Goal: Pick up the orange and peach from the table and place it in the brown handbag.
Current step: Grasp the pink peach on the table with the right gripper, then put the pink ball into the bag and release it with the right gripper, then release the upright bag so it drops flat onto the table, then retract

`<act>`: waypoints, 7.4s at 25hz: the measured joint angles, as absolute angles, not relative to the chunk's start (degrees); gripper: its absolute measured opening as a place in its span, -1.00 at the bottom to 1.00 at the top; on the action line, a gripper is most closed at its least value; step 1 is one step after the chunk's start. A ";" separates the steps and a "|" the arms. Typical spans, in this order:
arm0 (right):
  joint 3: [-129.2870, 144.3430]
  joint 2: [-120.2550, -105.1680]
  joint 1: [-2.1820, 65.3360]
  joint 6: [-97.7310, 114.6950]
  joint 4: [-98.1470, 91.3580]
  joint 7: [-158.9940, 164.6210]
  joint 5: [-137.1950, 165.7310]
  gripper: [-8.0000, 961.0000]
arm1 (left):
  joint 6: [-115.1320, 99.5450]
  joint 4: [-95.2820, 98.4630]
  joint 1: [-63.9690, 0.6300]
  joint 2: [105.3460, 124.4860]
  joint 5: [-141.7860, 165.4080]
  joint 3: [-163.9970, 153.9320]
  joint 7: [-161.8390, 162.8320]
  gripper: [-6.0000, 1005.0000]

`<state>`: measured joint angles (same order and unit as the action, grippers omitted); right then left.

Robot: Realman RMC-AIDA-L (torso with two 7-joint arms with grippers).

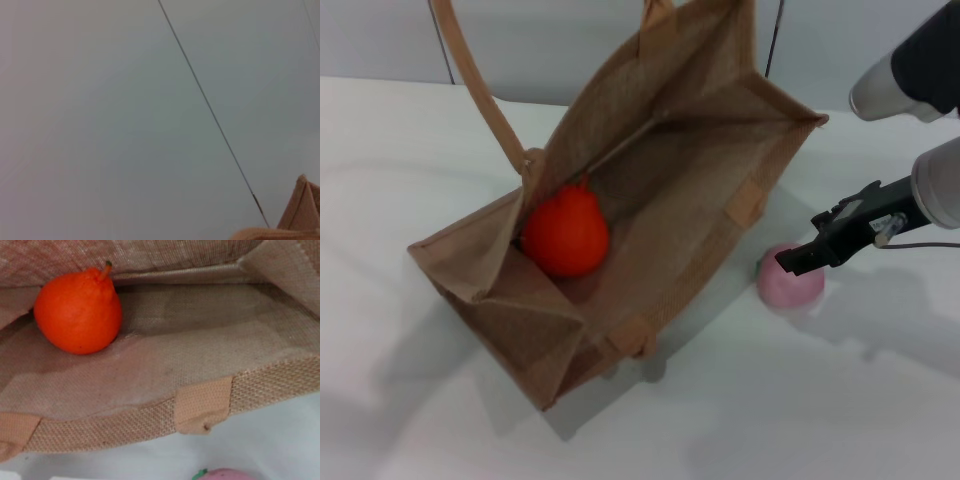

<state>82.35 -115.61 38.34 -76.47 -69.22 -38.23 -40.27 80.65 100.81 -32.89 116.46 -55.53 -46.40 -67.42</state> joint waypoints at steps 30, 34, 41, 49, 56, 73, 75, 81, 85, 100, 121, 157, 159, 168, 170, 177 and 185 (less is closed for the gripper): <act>81.92 -115.66 47.29 -73.42 -51.72 -37.70 -38.34 0.76 | 80.49 100.80 -33.33 116.46 -55.55 -46.65 -67.23 -0.79; 82.21 -115.66 48.64 -71.72 -48.55 -37.81 -38.39 0.73 | 80.31 100.68 -33.41 116.46 -55.55 -46.87 -67.23 -0.79; 82.30 -115.66 50.21 -70.50 -45.50 -37.67 -38.42 0.68 | 80.26 100.23 -33.74 116.46 -55.54 -46.97 -67.28 -0.79; 81.46 -115.62 50.55 -71.46 -45.43 -37.37 -38.59 0.59 | 80.24 99.84 -33.97 116.46 -54.78 -46.95 -67.27 -0.79; 81.19 -115.57 50.66 -71.70 -45.44 -37.35 -38.59 0.48 | 80.24 99.84 -33.99 116.46 -54.75 -46.93 -67.23 -0.79; 81.09 -115.57 50.71 -71.81 -46.06 -37.35 -38.58 0.18 | 80.24 99.90 -33.66 116.46 -54.75 -46.83 -67.23 -0.79; 81.04 -115.57 50.71 -71.80 -46.06 -37.37 -38.58 0.14 | 80.24 99.92 -33.66 116.46 -54.75 -46.84 -67.23 -0.79; 81.01 -115.61 50.71 -71.69 -46.10 -37.40 -38.58 0.05 | 80.24 99.93 -33.60 116.45 -54.75 -46.93 -67.23 -0.79; 79.60 -115.39 50.57 -72.04 -47.21 -37.38 -38.44 0.00 | 80.24 99.91 -33.22 116.46 -54.75 -46.74 -67.33 -0.79; 63.76 -114.56 47.73 -79.29 -65.10 -36.65 -25.33 -0.15 | 80.24 99.84 -32.87 116.45 -52.90 -46.90 -67.39 -0.79; 85.90 -115.92 39.85 -87.90 -100.60 -21.42 -39.71 -0.19 | 79.54 98.84 -33.25 116.45 -53.05 -47.01 -67.45 -0.76; 89.27 -115.82 52.93 -66.65 -59.94 -38.62 -52.51 0.06 | 79.45 101.60 -34.78 116.72 -54.06 -50.84 -64.96 -0.61; 88.81 -115.78 52.94 -66.61 -59.94 -38.62 -52.53 0.10 | 79.45 101.60 -34.67 116.72 -54.06 -50.66 -64.96 -0.60; 87.55 -115.59 52.64 -67.66 -60.11 -38.28 -52.34 0.60 | 79.45 101.44 -34.43 116.68 -53.63 -50.20 -64.95 -0.57; 87.27 -115.58 52.65 -68.78 -60.30 -38.05 -52.26 0.62 | 79.45 101.33 -34.36 116.64 -53.57 -50.05 -64.94 -0.56; 81.06 -115.51 48.33 -77.82 -71.29 -35.74 -48.69 0.71 | 79.16 100.62 -33.06 116.66 -53.94 -47.71 -64.86 -0.53; 69.59 -115.50 39.00 -81.48 -89.04 -32.14 -39.41 0.71 | 78.68 98.02 -32.16 116.59 -58.64 -45.82 -67.07 -0.50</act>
<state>69.59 -115.50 39.00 -81.48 -89.04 -32.14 -39.41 78.68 98.02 -32.16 116.59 -58.64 -45.82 -67.07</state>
